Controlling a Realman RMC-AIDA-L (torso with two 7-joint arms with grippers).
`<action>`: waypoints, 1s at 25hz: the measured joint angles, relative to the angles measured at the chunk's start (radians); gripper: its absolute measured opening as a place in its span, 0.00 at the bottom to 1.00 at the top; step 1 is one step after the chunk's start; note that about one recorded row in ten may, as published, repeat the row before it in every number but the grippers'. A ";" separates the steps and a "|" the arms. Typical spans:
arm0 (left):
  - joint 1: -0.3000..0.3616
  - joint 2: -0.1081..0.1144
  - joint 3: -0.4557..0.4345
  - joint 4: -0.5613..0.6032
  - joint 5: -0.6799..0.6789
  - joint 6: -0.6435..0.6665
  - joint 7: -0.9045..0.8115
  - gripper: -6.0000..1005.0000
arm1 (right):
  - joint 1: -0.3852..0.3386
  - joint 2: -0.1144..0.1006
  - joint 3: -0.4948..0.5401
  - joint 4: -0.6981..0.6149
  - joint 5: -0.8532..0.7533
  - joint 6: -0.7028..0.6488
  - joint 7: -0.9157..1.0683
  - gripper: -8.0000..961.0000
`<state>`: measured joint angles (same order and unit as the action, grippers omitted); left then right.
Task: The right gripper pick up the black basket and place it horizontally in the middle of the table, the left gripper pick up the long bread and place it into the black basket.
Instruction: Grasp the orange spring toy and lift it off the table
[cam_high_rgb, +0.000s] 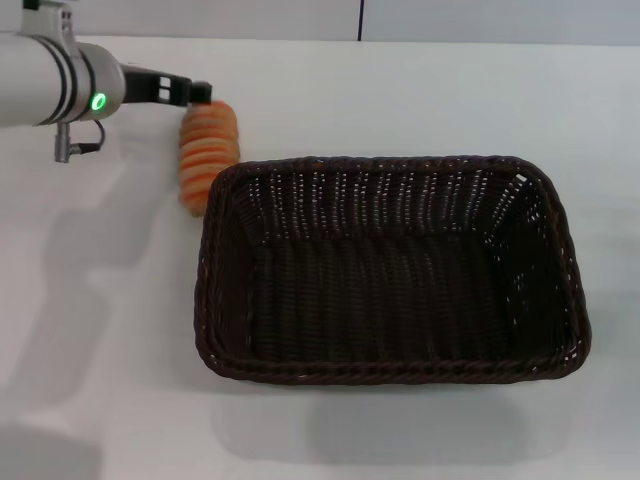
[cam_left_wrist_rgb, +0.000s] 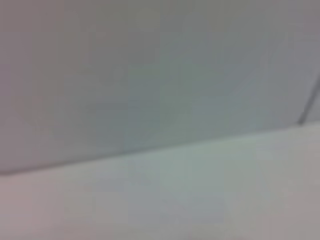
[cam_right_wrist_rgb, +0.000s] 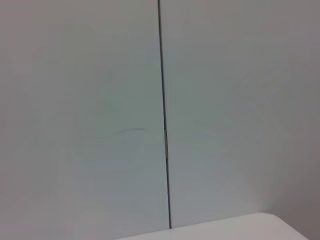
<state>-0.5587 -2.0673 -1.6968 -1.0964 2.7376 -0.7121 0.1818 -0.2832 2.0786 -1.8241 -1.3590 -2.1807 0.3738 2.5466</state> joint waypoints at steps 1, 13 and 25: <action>-0.011 0.000 -0.003 0.006 -0.003 -0.032 0.004 0.82 | 0.001 0.000 0.000 -0.001 0.000 0.001 0.000 0.86; -0.079 -0.002 -0.002 0.135 -0.009 -0.115 0.008 0.82 | 0.008 -0.002 0.003 -0.021 -0.004 0.016 -0.018 0.86; -0.155 0.002 0.007 0.244 -0.013 -0.118 0.050 0.82 | 0.013 0.000 0.004 -0.025 -0.012 0.017 -0.022 0.86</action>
<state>-0.7133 -2.0650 -1.6894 -0.8526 2.7246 -0.8306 0.2316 -0.2698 2.0781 -1.8200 -1.3845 -2.1923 0.3912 2.5250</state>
